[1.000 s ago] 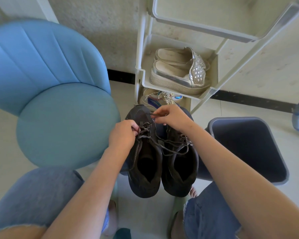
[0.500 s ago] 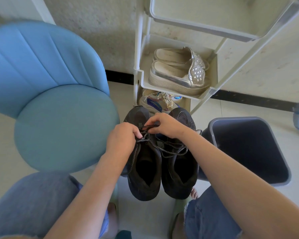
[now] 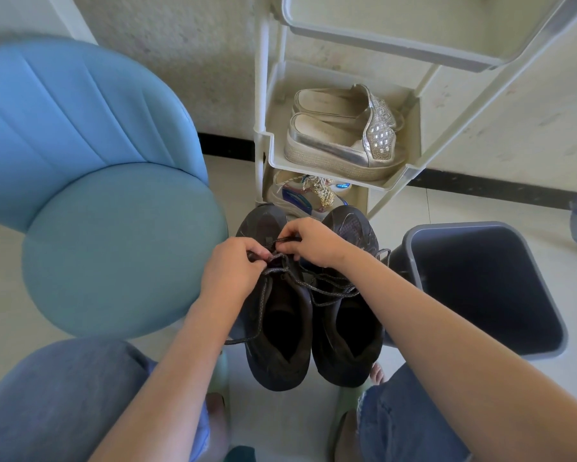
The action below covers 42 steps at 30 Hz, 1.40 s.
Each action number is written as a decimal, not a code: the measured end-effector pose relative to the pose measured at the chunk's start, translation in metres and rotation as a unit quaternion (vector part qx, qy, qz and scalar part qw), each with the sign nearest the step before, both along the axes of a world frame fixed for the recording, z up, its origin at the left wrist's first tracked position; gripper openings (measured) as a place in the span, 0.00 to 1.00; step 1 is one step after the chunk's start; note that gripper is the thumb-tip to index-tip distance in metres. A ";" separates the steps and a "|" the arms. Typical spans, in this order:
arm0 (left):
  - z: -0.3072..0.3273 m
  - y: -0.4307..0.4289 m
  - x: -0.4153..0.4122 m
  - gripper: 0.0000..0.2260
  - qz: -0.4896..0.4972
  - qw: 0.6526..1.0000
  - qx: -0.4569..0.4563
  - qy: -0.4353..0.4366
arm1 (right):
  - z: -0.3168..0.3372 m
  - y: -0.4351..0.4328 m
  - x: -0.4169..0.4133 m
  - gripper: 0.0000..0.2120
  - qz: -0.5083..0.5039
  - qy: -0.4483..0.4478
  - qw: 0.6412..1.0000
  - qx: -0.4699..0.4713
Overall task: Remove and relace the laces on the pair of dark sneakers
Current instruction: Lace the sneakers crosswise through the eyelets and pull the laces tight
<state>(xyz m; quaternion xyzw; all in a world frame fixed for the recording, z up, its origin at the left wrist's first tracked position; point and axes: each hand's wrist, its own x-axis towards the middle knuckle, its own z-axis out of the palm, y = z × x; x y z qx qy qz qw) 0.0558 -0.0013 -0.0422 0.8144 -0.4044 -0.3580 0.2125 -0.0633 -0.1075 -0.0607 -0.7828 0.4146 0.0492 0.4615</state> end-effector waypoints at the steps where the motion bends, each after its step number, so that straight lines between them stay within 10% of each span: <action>1: 0.000 0.000 0.000 0.10 0.000 1.000 0.003 0.001 | -0.001 0.000 0.000 0.01 -0.006 0.003 1.000 0.001; 42: -0.020 -0.001 -0.003 0.07 -0.004 0.999 -0.024 -0.048 | -0.002 0.004 0.006 0.05 -0.031 0.016 0.999 -0.010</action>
